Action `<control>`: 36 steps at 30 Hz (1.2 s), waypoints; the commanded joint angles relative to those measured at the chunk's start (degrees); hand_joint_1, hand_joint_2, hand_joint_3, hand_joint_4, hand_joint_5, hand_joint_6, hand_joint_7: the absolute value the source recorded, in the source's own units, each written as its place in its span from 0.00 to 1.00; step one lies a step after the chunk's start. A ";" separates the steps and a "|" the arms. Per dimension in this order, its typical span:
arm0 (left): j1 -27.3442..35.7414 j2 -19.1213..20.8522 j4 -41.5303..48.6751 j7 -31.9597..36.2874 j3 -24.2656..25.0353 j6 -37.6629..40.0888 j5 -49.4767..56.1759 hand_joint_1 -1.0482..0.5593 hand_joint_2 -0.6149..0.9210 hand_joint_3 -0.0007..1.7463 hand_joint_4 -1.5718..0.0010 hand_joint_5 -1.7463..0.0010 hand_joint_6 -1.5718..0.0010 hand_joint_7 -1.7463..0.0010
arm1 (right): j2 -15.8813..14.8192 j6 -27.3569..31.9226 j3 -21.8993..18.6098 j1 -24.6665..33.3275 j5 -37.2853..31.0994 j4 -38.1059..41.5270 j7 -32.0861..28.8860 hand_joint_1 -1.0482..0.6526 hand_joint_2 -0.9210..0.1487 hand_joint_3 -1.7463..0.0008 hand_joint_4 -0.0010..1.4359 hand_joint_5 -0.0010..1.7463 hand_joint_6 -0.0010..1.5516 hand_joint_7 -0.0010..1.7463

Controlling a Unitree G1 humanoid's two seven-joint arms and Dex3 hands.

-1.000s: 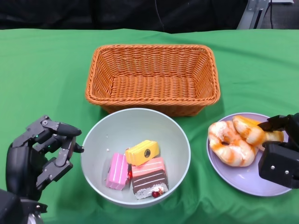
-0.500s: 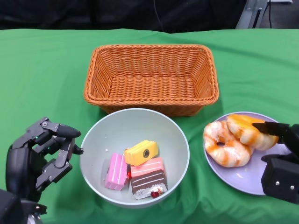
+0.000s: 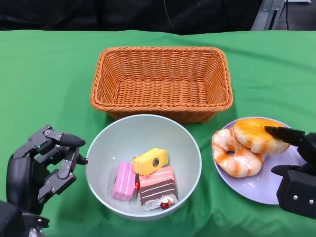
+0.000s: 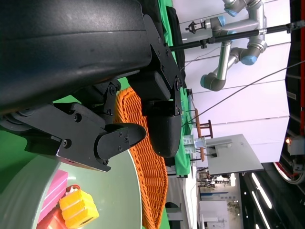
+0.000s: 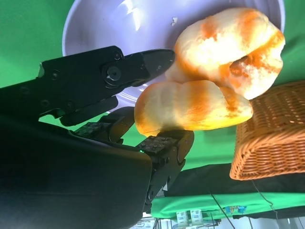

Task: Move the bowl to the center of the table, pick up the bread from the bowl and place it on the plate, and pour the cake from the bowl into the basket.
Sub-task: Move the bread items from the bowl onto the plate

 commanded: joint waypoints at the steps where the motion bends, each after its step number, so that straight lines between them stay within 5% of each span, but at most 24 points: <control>1: -0.70 1.06 1.19 -0.45 0.62 -1.19 -0.65 0.62 0.91 0.39 0.53 0.15 0.46 0.41 | 0.09 -1.01 -0.65 1.34 0.56 -0.55 0.24 0.09 0.00 0.77 0.34 0.00 0.29 0.00; 13: -0.93 1.40 2.25 -0.76 0.53 -2.02 -0.52 0.62 0.93 0.38 0.53 0.15 0.46 0.40 | 1.57 -4.01 -2.81 1.96 2.06 -0.79 -1.27 0.07 0.00 0.69 0.40 0.02 0.34 0.01; 36: -1.01 1.56 3.11 -1.31 1.03 -2.24 -1.01 0.62 0.92 0.36 0.53 0.16 0.46 0.41 | 3.40 -4.02 -2.96 2.08 1.01 -0.34 -5.08 0.07 0.00 0.74 0.40 0.00 0.34 0.00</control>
